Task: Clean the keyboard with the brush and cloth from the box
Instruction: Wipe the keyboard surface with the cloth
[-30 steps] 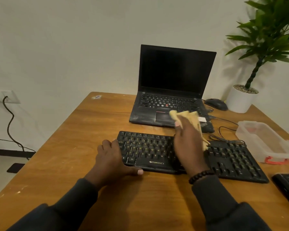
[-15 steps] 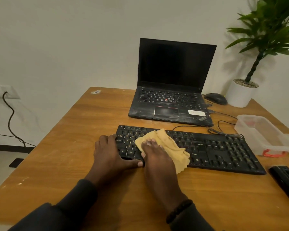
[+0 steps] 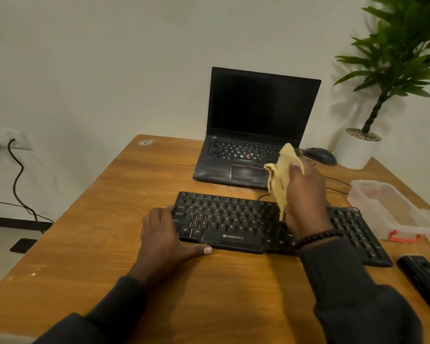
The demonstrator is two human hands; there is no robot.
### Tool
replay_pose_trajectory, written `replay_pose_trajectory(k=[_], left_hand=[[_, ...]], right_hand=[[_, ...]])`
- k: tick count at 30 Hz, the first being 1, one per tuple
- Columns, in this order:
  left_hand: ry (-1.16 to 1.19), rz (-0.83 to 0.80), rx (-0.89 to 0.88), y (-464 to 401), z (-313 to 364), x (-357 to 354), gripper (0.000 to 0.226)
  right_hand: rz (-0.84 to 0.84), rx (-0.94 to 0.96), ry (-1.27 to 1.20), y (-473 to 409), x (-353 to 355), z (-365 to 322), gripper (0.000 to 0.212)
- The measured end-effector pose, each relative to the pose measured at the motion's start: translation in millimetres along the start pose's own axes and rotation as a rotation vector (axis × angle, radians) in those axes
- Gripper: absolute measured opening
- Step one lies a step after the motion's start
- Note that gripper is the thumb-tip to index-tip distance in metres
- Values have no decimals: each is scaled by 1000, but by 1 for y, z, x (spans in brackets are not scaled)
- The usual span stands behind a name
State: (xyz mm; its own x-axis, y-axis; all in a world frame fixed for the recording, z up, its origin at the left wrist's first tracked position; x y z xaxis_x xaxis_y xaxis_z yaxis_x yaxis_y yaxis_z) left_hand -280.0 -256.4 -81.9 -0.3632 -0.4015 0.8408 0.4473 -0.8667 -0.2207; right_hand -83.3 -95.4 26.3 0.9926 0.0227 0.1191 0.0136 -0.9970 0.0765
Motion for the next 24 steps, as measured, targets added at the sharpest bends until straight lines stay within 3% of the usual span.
replay_pose_trajectory(k=[2, 5, 8, 10, 17, 20, 24], left_hand=[[1, 7, -7, 0, -1, 0, 132], [-26, 31, -7, 1, -4, -2, 145], [-33, 44, 8, -1, -6, -4, 153], [-15, 58, 16, -2, -5, -3, 155], [-2, 50, 7, -3, -4, -3, 122], [-16, 55, 5, -2, -4, -3, 126], [8, 21, 4, 1, -2, -1, 144]], right_hand=[[-69, 200, 297, 0, -29, 6, 32], [-323, 291, 669, 20, -78, 41, 33], [-344, 423, 929, 52, -97, 59, 42], [-346, 488, 936, 67, -95, 63, 46], [-392, 693, 860, 128, -78, 82, 38], [-506, 457, 684, 126, -61, 66, 34], [-460, -239, -97, 76, -36, 28, 22]])
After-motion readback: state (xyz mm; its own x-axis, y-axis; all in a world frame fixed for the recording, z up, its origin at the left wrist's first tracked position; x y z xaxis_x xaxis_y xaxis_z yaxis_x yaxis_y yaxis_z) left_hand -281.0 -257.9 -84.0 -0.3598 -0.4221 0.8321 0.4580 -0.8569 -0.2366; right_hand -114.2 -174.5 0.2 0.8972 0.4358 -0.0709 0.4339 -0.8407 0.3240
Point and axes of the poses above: each hand's wrist, its own y-axis away from the middle knuckle, its own x-axis out of the back of the hand, z = x × y, the point moved 4 cm from there along -y, towards the middle knuckle, and after that the axes turned 9 degrees about -x, right-handed, at the moved point
